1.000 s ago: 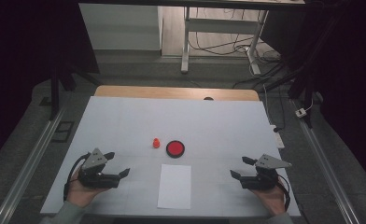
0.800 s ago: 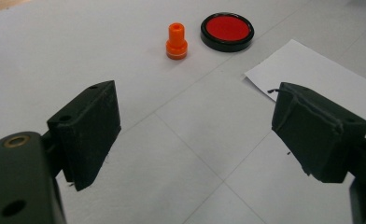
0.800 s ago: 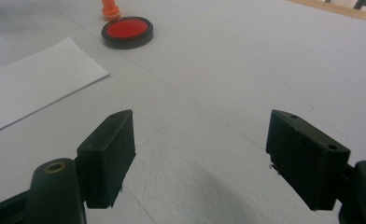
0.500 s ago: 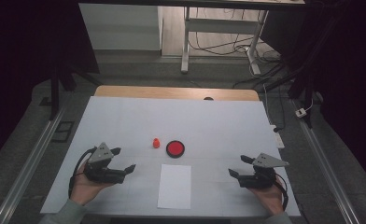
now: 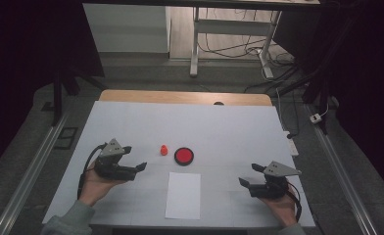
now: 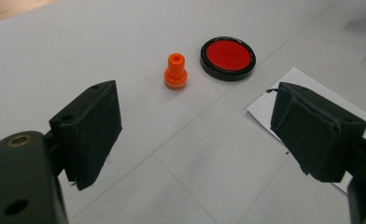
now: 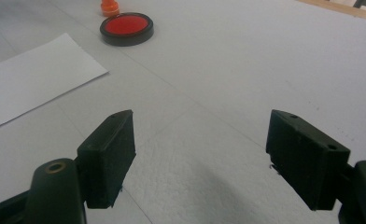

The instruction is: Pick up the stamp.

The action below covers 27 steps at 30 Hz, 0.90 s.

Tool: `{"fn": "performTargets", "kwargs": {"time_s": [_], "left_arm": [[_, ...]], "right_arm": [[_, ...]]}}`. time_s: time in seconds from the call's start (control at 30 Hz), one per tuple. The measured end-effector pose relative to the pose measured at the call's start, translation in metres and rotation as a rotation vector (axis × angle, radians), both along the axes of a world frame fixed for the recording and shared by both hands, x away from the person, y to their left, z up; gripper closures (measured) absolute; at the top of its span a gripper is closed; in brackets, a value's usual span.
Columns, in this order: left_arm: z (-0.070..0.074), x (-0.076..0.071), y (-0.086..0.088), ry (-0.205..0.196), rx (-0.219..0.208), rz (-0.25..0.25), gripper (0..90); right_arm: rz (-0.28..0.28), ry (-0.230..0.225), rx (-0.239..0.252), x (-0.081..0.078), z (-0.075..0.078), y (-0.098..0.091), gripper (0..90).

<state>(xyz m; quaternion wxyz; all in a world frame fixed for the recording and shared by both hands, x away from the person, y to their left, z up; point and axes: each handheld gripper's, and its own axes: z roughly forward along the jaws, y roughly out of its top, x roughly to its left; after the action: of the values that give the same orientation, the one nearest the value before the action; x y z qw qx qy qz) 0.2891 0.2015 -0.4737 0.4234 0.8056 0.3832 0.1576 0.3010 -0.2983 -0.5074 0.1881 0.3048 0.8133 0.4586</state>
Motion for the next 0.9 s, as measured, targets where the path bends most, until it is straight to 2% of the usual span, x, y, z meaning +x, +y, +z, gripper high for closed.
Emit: {"fn": "performTargets", "kwargs": {"time_s": [0.13, 0.23, 0.63, 0.9], "left_arm": [[0.001, 0.005, -0.004, -0.004, 0.009, -0.004, 16.9], [0.002, 0.01, -0.006, 0.0, 0.014, -0.012, 17.1], [0.008, 0.026, -0.02, -0.001, 0.041, -0.047, 17.5], [0.007, 0.038, -0.029, 0.009, 0.057, -0.052, 17.4]], "right_arm": [[-0.008, -0.003, -0.003, 0.0, 0.0, 0.0, 23.6], [0.009, 0.003, -0.003, -0.001, 0.0, 0.002, 23.7], [0.017, 0.002, -0.023, -0.002, -0.001, 0.007, 23.8], [0.021, 0.006, -0.03, -0.002, -0.002, 0.008, 23.9]]}}
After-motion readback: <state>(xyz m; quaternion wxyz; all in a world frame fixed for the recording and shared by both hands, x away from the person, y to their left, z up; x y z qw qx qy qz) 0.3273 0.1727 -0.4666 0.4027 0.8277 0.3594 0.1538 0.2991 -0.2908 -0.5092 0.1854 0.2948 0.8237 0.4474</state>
